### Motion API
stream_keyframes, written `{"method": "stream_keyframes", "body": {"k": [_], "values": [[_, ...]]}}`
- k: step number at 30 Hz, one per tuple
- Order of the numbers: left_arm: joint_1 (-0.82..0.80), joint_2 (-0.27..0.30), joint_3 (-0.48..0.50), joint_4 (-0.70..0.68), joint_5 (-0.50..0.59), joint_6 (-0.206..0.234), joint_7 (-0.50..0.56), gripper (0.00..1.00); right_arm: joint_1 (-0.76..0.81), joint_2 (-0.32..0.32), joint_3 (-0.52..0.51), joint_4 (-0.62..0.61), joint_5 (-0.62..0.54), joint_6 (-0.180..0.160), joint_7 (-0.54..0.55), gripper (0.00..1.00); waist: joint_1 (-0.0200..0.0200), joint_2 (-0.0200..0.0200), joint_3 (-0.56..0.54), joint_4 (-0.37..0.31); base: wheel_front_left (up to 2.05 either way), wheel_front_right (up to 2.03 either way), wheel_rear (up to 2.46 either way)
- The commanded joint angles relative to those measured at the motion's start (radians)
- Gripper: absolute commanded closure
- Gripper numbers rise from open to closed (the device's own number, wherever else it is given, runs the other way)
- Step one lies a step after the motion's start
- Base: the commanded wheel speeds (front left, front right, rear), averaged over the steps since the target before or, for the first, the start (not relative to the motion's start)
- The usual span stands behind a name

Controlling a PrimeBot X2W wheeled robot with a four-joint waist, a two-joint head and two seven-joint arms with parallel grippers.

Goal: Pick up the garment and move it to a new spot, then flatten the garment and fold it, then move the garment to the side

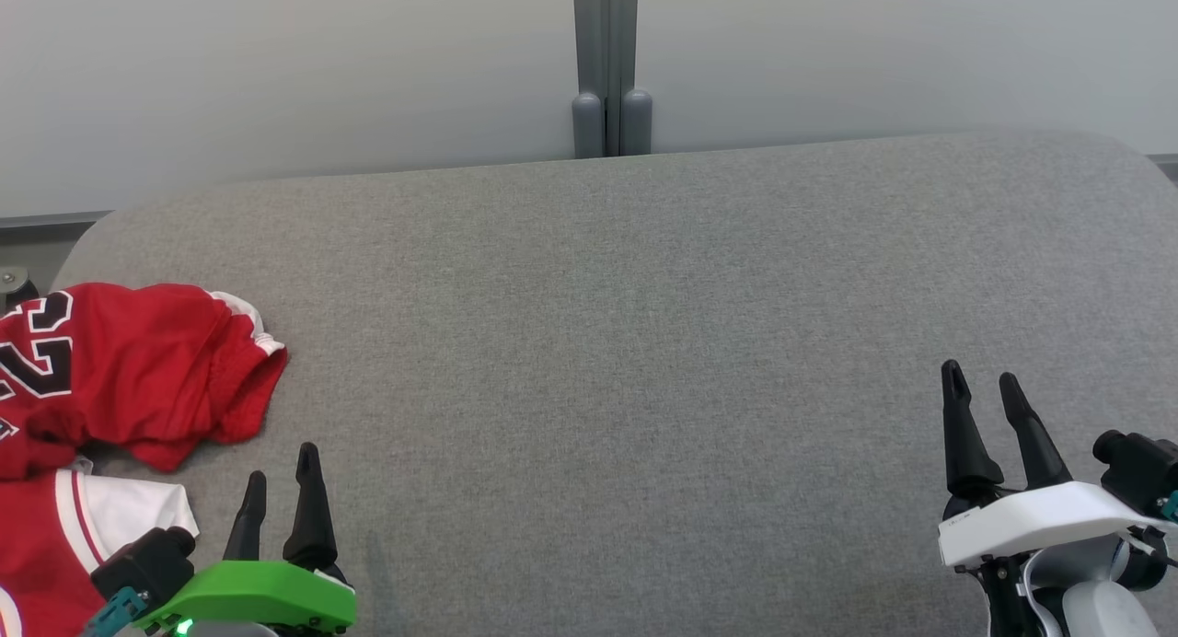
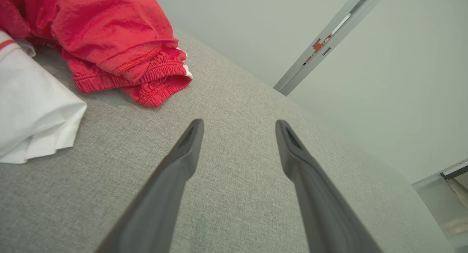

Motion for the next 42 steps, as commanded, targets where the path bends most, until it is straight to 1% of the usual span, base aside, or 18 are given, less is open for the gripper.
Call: {"method": "stream_keyframes", "body": {"k": [1, 5, 19, 42], "values": [[0.001, 0.007, -0.002, -0.014, 0.034, 0.005, -0.011, 0.00, -0.001, -0.008, -0.001, -0.016, -0.035, 0.000, -0.012, 0.00, 0.0000, 0.0000, 0.000, 0.001, 0.00, 0.00, 0.00], [0.006, 0.006, -0.004, -0.015, 0.085, 0.005, -0.022, 0.00, 0.005, -0.007, -0.002, -0.018, -0.083, 0.000, -0.024, 0.00, 0.0000, 0.0000, 0.000, 0.003, 0.00, 0.00, 0.00], [0.023, 0.006, -0.022, -0.027, 0.245, -0.016, -0.057, 0.00, 0.018, 0.001, -0.015, -0.018, -0.234, 0.000, -0.059, 0.00, 0.0000, 0.0000, 0.000, 0.005, 0.00, 0.00, 0.00], [0.045, 0.006, -0.044, -0.019, 0.456, -0.024, -0.108, 0.00, 0.046, 0.007, -0.041, 0.000, -0.446, 0.000, -0.110, 0.00, 0.0000, 0.0000, -0.002, 0.011, 0.00, 0.00, 0.00]]}}
